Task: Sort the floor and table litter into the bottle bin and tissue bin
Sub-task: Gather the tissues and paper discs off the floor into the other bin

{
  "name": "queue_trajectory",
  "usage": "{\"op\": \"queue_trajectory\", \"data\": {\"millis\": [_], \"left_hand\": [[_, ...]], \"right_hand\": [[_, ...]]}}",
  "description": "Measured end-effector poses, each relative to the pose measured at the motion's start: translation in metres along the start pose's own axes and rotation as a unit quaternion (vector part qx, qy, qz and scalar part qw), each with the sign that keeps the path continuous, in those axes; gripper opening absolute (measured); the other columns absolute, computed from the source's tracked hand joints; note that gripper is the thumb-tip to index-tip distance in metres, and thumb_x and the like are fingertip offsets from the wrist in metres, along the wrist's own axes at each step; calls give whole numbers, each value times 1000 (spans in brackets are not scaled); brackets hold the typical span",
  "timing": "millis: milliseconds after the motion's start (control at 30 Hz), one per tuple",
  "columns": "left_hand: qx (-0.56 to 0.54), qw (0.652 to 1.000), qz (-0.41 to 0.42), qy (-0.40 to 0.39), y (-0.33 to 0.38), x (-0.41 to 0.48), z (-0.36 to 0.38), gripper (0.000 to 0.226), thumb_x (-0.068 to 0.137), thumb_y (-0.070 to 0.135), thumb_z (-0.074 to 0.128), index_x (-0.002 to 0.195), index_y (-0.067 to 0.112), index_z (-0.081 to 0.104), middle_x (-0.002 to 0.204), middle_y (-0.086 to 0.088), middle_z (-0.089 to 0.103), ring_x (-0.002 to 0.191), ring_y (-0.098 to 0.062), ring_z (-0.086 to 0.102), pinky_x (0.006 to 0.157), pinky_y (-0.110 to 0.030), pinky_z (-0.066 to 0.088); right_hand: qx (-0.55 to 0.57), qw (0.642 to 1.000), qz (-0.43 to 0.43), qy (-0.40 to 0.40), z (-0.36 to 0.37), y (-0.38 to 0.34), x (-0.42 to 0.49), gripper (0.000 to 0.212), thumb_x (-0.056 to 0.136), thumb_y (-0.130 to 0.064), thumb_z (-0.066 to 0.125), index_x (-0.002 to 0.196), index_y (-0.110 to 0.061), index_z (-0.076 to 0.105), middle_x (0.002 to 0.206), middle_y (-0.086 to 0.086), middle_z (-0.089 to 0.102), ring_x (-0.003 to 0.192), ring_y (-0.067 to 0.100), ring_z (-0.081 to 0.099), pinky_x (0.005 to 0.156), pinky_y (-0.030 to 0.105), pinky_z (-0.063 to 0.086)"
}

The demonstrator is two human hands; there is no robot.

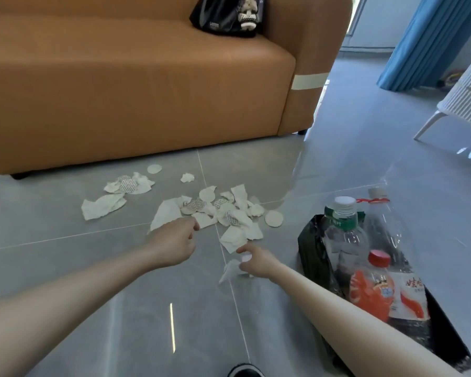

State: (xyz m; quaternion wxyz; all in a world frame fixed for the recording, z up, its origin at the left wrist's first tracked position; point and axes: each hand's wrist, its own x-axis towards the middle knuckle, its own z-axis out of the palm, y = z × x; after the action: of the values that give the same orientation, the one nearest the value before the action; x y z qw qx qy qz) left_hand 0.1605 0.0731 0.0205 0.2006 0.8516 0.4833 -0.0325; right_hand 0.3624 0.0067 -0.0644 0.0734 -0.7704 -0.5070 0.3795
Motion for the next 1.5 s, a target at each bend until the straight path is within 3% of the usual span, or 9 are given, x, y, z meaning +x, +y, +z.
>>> {"op": "queue_trajectory", "data": {"millis": [67,167,400,600,800,900,1067,1167,1500], "left_hand": [[14,1000,-10,-19,-16,15,12,38,94,26,46,131,21,42,125,2,51,108,-16,50,87,-27,41],[17,998,-33,-43,-38,42,35,42,95,27,45,135,20,38,131,-2,46,118,-20,48,94,-32,41],[-17,994,-91,-52,-74,94,88,51,93,23,46,141,18,32,139,-10,35,127,-30,38,101,-38,38],[-92,985,-143,-15,-97,118,107,61,92,19,47,147,20,23,153,-10,14,136,-34,21,108,-42,31],[-69,973,-215,-39,-130,132,114,68,95,32,44,150,36,3,159,-8,-7,143,-39,2,114,-46,19],[-53,974,-217,-46,-141,136,117,66,95,39,44,149,37,7,158,-5,2,142,-37,9,113,-46,20],[-44,985,-160,55,-140,127,131,49,88,44,54,134,32,44,128,-3,37,118,-28,35,96,-39,30],[-38,987,-141,61,-134,117,137,49,80,51,61,123,30,49,117,-2,40,113,-25,36,90,-37,33],[-130,987,-92,4,-143,66,144,15,88,15,59,100,11,52,118,-8,43,102,-27,50,87,-33,43]], "right_hand": [[-46,999,19,-7,14,8,19,50,89,-29,53,138,-33,42,143,8,38,133,26,38,111,42,31],[-79,996,40,0,35,23,39,56,88,-41,54,140,-39,35,153,10,22,143,29,20,113,41,19],[-167,979,-36,111,62,50,52,37,88,-39,52,123,-27,53,134,3,40,116,29,40,92,33,37],[-131,981,-102,104,48,34,60,22,91,-16,47,111,-10,52,114,9,53,107,30,48,76,36,38],[-98,981,-118,121,4,-6,96,41,86,2,40,124,-12,40,117,12,44,99,32,46,73,35,36],[-137,981,-78,115,-7,-15,115,49,86,4,36,133,-12,35,123,19,41,103,37,45,79,36,34],[-196,980,21,-15,5,-7,125,55,95,-16,43,145,-21,22,150,14,17,130,43,30,103,44,31],[-225,974,17,2,31,5,119,54,92,-34,52,140,-24,30,145,14,23,123,41,36,101,42,34],[-175,978,-61,92,70,-14,88,21,92,-16,45,110,-13,55,121,8,44,102,31,52,77,39,48]]}}
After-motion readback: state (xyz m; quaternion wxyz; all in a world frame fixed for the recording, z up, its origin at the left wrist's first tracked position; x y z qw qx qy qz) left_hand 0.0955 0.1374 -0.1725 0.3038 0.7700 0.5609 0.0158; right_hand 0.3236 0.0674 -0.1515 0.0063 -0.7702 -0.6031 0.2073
